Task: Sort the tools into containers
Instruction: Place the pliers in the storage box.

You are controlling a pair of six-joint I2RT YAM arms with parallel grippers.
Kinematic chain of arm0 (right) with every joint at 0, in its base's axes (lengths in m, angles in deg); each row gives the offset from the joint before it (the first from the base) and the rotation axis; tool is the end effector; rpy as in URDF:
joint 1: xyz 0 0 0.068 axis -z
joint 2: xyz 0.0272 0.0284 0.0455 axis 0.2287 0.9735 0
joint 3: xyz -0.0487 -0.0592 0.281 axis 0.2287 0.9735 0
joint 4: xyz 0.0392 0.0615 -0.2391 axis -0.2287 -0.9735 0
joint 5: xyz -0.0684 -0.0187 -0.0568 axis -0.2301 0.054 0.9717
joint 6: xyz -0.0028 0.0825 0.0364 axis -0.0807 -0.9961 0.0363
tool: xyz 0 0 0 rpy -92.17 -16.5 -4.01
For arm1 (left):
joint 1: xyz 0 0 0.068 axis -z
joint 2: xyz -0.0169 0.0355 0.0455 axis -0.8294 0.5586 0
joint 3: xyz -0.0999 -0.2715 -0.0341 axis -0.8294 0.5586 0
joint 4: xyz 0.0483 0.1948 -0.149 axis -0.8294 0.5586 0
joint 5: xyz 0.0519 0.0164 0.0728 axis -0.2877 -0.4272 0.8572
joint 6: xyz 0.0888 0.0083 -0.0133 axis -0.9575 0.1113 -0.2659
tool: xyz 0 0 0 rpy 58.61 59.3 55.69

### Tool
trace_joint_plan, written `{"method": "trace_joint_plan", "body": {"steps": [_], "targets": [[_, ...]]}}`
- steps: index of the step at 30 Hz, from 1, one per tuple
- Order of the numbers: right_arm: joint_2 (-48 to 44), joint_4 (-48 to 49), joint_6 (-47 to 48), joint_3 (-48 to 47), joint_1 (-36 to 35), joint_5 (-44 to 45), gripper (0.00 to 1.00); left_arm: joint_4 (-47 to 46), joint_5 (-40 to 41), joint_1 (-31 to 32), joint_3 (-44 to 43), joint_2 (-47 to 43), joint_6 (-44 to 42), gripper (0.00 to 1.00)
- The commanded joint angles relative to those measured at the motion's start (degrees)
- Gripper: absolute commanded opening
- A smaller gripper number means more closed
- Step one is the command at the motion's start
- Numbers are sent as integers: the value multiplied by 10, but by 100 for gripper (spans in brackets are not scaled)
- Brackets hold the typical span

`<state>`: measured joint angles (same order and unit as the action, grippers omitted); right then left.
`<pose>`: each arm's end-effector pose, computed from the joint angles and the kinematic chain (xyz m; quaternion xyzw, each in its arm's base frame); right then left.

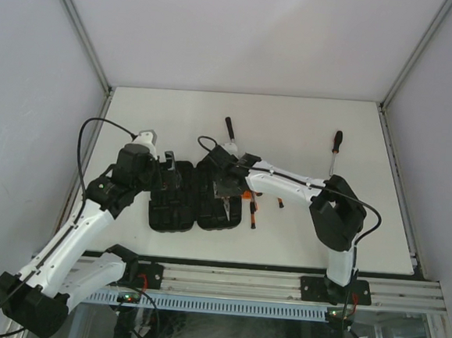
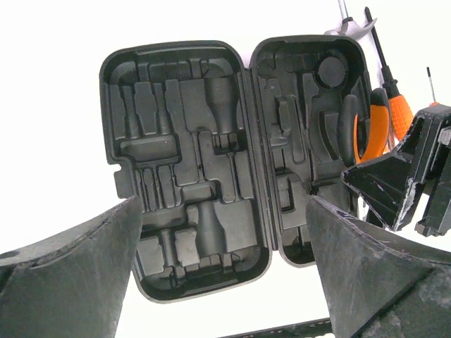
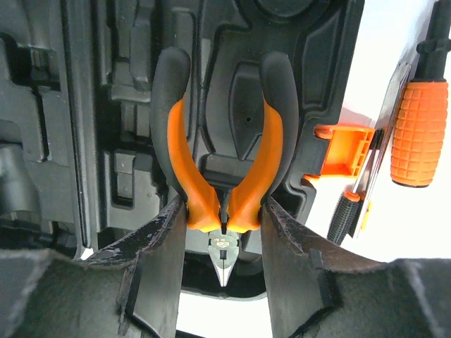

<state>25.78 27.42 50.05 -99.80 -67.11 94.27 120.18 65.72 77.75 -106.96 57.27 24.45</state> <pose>0.2580 0.3229 0.2005 -0.1183 0.9628 0.0757 0.2310 0.1836 -0.0629 0.2809 -0.0497 0.9018 -0.1188 0.4125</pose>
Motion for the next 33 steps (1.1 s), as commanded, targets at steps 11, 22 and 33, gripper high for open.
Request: {"method": "trace_joint_plan", "body": {"steps": [11,22,33], "targets": [[18,-3,-16,-22,13,-31,0,-9,11,-4,8,-23,-32,100],[39,2,-18,-24,20,-33,0,-12,-9,-7,10,-20,-34,100],[56,-1,-28,-23,27,-39,13,-14,-17,-9,11,-17,-36,100]]}}
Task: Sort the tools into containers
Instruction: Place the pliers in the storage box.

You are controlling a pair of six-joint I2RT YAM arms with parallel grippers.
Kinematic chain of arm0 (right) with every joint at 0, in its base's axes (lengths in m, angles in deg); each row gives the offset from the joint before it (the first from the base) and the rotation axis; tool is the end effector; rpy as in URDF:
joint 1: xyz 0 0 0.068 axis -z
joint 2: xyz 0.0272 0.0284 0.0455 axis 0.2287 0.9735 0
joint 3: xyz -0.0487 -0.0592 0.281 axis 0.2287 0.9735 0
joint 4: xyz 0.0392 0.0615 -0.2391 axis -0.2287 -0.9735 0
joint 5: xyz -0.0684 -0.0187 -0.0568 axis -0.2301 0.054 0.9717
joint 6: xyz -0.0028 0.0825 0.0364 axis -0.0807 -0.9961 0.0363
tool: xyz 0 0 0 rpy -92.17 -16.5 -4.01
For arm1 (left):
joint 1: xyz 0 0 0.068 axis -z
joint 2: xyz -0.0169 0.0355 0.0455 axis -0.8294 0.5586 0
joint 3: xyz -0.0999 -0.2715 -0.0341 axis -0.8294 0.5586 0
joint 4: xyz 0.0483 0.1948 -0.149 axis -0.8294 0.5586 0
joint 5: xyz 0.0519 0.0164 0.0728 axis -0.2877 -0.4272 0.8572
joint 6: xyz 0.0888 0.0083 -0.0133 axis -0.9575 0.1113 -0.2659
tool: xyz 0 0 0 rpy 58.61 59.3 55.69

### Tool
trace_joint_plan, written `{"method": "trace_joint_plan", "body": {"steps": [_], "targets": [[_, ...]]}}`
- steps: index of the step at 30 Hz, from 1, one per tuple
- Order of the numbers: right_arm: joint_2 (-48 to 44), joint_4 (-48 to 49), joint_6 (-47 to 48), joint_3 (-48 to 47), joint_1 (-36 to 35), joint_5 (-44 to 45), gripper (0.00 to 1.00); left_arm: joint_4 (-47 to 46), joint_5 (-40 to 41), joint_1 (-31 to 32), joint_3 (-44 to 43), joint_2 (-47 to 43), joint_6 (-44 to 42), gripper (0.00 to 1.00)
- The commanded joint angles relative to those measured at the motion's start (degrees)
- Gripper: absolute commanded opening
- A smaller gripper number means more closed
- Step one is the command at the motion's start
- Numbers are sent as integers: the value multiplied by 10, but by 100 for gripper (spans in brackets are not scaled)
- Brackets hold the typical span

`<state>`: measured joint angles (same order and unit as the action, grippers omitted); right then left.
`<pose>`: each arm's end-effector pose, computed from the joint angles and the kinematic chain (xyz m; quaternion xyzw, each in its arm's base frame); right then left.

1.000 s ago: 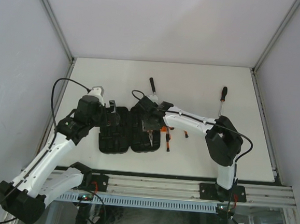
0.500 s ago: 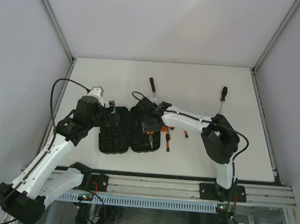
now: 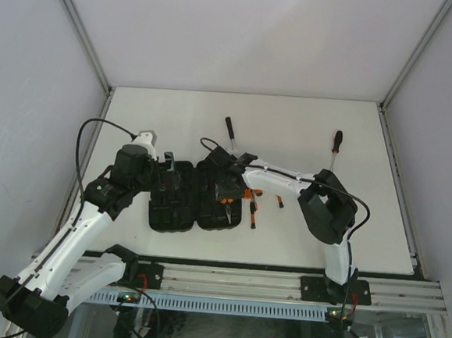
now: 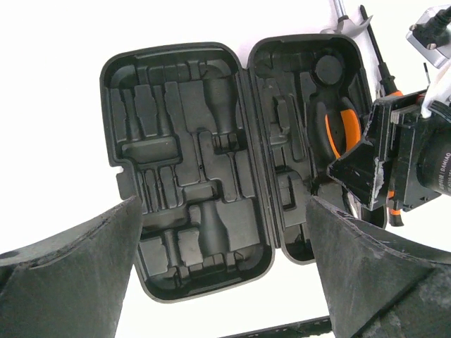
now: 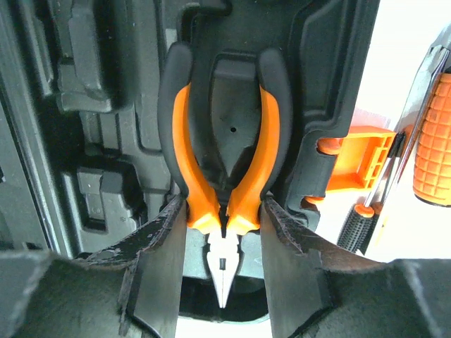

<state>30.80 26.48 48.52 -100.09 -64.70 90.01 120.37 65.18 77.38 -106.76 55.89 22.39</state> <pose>0.2700 0.3194 0.1653 -0.0983 0.9779 0.0652 0.1729 0.1795 -0.0608 0.2833 -0.0347 0.8990 -0.1171 0.4206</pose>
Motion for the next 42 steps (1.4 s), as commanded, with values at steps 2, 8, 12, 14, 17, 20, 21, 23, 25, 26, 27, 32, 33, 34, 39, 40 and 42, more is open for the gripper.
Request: {"method": "trace_joint_plan", "body": {"steps": [2,8,12,14,17,20,21,23,25,26,27,32,33,34,39,40,42], "targets": [[4,7,-16,-20,3,5,17,-17,-14,-6,10,-3,-15,100],[-6,9,-21,-19,4,8,29,-17,-18,-7,10,-2,-16,100],[-22,8,-20,-19,4,10,35,-17,-20,-7,10,-1,-17,100],[-31,8,-20,-19,3,12,37,-18,-23,-8,11,-1,-17,100],[-43,7,-17,-20,2,13,40,-18,-25,-9,11,0,-18,100],[-55,7,-14,-19,0,18,46,-18,-25,-11,11,-1,-18,100],[-59,6,-13,-18,-1,22,52,-18,-25,-12,11,-1,-19,100],[-65,5,-12,-16,-3,28,58,-19,-26,-14,11,-1,-18,100],[-67,5,-12,-17,-3,29,59,-19,-29,-15,11,0,-18,100],[-65,4,-12,-18,-3,27,59,-19,-30,-16,11,0,-18,100],[-65,2,-12,-20,-3,27,59,-19,-31,-16,11,0,-18,100],[-75,13,-5,-16,-8,35,54,-19,-31,-19,12,1,-18,100],[-78,15,2,-17,-9,39,51,-19,-32,-19,12,0,-18,100],[-80,16,8,-19,-11,48,49,-19,-32,-20,12,0,-19,100],[-86,27,41,-19,-23,88,46,-21,-39,-26,12,3,-18,100],[-86,30,48,-18,-24,88,47,-21,-39,-27,12,3,-18,100],[-83,34,54,-17,-27,94,48,-22,-40,-29,12,2,-18,100]]}}
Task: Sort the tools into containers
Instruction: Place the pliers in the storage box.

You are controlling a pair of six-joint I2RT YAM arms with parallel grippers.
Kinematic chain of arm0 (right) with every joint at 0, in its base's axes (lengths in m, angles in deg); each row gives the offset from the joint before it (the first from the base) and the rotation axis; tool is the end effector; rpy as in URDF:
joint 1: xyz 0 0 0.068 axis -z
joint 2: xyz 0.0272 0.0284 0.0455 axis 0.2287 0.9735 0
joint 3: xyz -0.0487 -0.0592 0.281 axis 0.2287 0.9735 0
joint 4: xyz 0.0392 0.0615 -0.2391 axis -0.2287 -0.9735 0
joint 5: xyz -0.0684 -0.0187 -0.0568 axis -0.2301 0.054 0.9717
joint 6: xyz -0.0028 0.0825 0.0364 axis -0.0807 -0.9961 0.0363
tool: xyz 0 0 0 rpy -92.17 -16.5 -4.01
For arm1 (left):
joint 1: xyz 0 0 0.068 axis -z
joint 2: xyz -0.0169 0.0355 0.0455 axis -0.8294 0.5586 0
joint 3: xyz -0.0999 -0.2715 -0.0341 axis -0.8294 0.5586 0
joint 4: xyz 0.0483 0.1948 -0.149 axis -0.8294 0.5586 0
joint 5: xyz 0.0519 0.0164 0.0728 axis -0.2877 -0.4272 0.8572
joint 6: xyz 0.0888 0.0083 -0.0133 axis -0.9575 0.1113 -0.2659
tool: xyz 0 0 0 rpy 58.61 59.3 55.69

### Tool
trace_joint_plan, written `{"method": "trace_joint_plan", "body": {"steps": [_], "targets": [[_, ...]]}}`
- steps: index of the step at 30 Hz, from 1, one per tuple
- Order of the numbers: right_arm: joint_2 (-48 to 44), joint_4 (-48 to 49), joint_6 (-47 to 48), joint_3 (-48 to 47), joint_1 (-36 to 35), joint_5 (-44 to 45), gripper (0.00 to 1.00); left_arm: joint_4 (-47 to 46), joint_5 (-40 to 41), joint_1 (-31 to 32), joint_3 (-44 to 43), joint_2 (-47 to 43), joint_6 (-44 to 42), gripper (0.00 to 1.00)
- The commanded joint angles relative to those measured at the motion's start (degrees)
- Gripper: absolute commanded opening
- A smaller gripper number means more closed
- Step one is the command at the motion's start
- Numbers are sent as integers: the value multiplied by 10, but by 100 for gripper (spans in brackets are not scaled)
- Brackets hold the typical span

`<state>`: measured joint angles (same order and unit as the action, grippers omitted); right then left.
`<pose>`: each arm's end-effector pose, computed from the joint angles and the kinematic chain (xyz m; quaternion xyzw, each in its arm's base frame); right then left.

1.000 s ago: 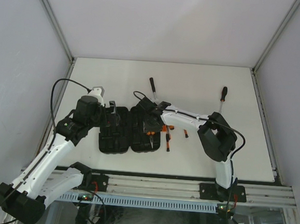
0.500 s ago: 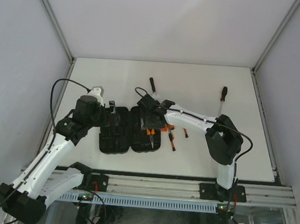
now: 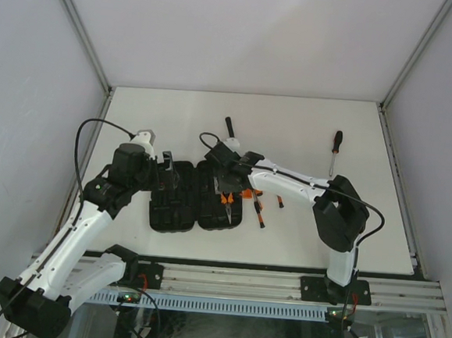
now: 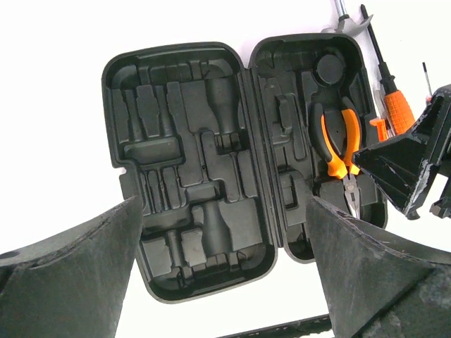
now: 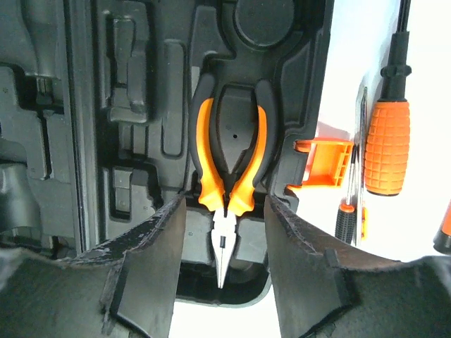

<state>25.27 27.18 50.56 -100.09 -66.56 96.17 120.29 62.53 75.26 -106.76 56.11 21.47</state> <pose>0.2628 0.3182 0.2058 -0.1133 0.9604 0.0653 0.2460 0.1814 -0.0580 0.2826 -0.0341 0.9002 -0.1252 0.4156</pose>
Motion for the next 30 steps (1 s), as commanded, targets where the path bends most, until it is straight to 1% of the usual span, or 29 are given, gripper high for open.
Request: {"method": "trace_joint_plan", "body": {"steps": [1,5,10,21,25,30], "targets": [[-25,27,38,-18,-9,34,49,-21,-14,-8,13,0,-9,100],[-2,12,40,-32,-7,16,49,-22,-18,-10,14,2,-9,100],[30,-20,25,-57,-12,37,45,-24,-24,-15,14,3,-8,100],[64,-29,7,-70,-5,-1,40,-27,-35,-22,15,7,-8,100],[73,-35,5,-74,-5,-6,37,-27,-37,-25,15,9,-8,100],[78,-41,-1,-73,-5,-2,37,-28,-40,-27,15,9,-8,100]]}}
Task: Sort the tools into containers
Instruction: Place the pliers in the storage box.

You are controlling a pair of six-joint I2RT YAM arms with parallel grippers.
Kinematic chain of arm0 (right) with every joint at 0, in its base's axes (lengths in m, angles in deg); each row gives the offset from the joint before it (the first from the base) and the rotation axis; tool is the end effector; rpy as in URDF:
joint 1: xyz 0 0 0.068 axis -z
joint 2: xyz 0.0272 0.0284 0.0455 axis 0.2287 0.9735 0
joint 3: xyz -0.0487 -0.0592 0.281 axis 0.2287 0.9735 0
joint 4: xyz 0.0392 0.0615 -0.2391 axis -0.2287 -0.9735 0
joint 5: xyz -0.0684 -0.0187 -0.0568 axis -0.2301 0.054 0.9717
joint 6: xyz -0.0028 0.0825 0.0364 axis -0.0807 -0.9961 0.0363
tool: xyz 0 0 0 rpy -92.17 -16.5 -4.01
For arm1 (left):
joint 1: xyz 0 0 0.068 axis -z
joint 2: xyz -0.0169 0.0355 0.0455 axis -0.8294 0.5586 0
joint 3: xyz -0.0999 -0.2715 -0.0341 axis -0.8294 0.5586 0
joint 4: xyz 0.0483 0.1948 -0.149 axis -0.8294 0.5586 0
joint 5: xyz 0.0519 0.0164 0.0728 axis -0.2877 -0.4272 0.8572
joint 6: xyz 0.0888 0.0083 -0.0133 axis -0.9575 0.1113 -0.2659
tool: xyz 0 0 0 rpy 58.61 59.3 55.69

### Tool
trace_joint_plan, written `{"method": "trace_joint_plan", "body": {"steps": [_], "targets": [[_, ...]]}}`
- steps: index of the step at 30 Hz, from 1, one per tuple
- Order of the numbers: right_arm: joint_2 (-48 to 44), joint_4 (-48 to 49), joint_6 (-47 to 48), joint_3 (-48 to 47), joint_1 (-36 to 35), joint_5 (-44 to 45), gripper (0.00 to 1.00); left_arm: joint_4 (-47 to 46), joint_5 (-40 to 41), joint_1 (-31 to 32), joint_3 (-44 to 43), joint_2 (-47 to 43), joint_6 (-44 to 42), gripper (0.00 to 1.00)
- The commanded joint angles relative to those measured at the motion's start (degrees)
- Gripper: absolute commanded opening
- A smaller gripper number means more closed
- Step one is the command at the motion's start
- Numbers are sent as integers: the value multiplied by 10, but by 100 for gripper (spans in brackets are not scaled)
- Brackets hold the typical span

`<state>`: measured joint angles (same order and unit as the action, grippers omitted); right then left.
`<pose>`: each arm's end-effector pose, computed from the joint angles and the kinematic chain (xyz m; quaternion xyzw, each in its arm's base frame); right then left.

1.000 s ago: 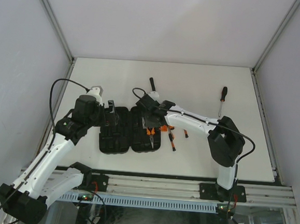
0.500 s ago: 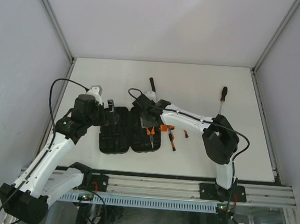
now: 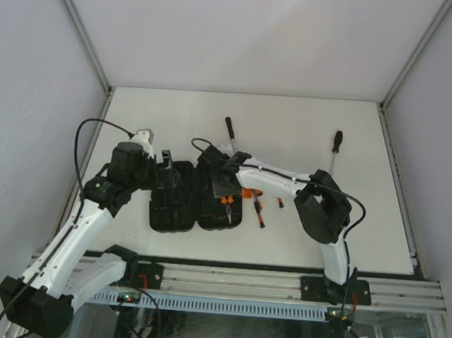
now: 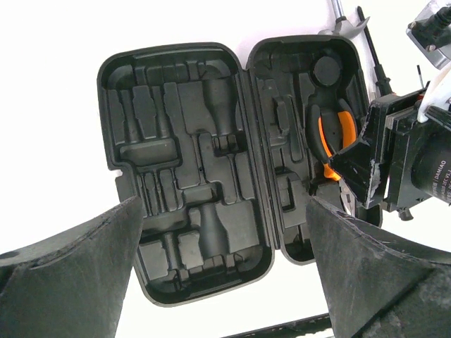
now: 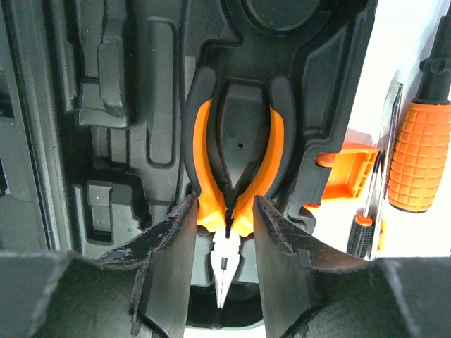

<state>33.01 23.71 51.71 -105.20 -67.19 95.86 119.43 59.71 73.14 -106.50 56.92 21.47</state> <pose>0.2697 0.3362 0.1742 -0.1372 0.9679 0.0287 0.2086 0.1858 -0.0561 0.2803 -0.0401 0.9011 -0.1379 0.4091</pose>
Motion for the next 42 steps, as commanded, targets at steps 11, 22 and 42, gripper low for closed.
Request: {"method": "trace_joint_plan", "body": {"steps": [11,22,42], "targets": [[12,-14,-15,-21,5,-5,36,-22,-19,-10,13,1,-8,100],[23,-20,-22,3,14,-30,34,-23,-23,-13,14,4,-8,100],[84,-68,-10,-1,22,-57,28,-25,-31,-15,15,5,-8,100]]}}
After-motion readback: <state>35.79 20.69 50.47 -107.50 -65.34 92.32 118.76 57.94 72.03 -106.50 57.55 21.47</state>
